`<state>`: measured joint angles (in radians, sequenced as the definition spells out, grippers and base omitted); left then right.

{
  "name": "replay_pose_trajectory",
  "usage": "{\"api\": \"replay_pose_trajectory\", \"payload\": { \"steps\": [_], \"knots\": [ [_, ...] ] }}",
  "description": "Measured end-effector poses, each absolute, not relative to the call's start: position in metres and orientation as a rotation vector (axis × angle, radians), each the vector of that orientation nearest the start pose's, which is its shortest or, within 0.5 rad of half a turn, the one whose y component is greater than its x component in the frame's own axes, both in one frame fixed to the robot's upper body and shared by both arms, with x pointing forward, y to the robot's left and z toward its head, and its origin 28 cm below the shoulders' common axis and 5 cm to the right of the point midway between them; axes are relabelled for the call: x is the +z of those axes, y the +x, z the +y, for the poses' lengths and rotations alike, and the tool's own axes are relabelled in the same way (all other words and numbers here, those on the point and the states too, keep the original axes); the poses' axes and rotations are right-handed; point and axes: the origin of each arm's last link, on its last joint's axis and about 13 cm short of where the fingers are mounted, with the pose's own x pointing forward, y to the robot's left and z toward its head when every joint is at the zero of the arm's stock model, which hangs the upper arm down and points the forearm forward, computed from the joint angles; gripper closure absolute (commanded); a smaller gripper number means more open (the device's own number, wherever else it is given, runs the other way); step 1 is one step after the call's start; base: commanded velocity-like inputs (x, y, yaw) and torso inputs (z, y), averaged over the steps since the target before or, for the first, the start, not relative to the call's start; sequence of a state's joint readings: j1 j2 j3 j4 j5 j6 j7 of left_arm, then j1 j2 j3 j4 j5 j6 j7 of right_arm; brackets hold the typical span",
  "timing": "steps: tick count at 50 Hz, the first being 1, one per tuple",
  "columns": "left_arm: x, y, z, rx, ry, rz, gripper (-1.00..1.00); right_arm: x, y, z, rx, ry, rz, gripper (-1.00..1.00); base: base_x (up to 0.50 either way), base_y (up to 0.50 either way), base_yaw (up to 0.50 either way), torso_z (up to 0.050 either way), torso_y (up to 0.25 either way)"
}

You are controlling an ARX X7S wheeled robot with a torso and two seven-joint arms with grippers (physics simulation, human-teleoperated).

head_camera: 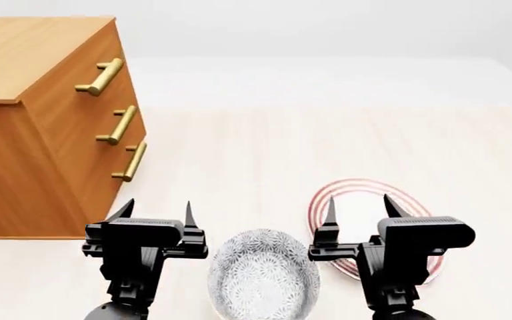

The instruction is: Open the bottom drawer of the cabinet.

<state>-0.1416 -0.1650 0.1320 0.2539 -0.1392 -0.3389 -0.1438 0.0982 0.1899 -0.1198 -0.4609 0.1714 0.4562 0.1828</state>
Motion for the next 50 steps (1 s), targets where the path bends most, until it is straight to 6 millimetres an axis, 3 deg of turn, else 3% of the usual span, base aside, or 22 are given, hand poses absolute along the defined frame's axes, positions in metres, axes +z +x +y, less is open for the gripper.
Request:
{"api": "replay_pose_trajectory", "payload": {
  "steps": [9,28,41,50],
  "knots": [
    [0.074,0.237,0.212,-0.015,0.047,-0.038,-1.0,0.099,0.219,-0.102,0.008,-0.039,-0.084,-1.0,0.5,0.0,0.0,0.0,0.002],
    [0.074,0.239,0.212,-0.027,0.037,0.0,-1.0,0.096,0.219,-0.102,0.007,-0.034,-0.077,-1.0,0.0,0.0,0.0,0.0,0.0],
    [0.087,0.262,0.213,0.006,0.24,-0.01,-1.0,0.095,0.219,-0.102,0.009,-0.034,-0.072,-1.0,0.0,0.0,0.0,0.0,0.0],
    [0.08,0.276,0.214,0.029,0.387,0.021,-1.0,0.094,0.218,-0.102,0.008,-0.032,-0.069,-1.0,0.0,0.0,0.0,0.0,0.0]
  ]
}}
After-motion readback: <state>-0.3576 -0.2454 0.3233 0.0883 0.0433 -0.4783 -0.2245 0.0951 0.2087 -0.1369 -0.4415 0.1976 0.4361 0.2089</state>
